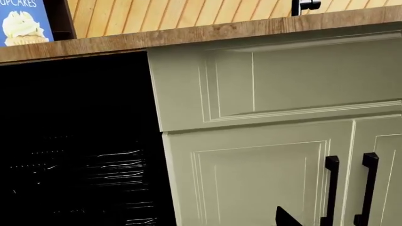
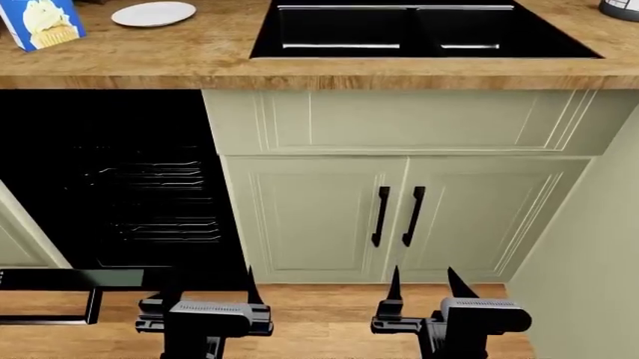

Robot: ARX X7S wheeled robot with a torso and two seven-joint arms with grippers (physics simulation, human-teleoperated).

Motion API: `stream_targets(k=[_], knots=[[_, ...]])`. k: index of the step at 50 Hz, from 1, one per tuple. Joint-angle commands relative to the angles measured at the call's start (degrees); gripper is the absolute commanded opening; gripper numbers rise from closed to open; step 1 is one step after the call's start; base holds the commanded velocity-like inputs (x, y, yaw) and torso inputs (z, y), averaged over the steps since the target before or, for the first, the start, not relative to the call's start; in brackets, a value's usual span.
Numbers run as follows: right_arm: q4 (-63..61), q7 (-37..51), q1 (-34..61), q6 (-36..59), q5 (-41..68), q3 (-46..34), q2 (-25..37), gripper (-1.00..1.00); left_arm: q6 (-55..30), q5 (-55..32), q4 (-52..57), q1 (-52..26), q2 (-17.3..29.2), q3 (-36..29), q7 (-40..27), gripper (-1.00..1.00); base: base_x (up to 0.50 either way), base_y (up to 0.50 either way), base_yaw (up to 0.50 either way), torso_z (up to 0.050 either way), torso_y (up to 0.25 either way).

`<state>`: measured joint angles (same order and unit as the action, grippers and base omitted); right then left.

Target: Close the dishwasher door

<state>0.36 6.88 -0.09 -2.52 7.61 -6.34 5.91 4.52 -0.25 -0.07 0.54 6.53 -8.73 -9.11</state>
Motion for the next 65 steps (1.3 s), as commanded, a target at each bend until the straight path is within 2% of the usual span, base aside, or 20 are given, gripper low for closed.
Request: stream_targets(k=[1,65], knots=[[0.05,0.87,0.09,-0.11,0.56,-0.73,0.62,1.00,0.07,-0.42,0.24,0.06,0.66,-0.81,-0.61,1.00,0.00,0.00,0.00,-0.050,-0.006],[0.17,5.15,-0.07,-2.10,1.51,-3.57,2.84,1.00,1.92,-3.55,0.34,0.11,3.09,-3.37,-2.47,1.00,0.00,0.00,0.00,-0.050,0.000]])
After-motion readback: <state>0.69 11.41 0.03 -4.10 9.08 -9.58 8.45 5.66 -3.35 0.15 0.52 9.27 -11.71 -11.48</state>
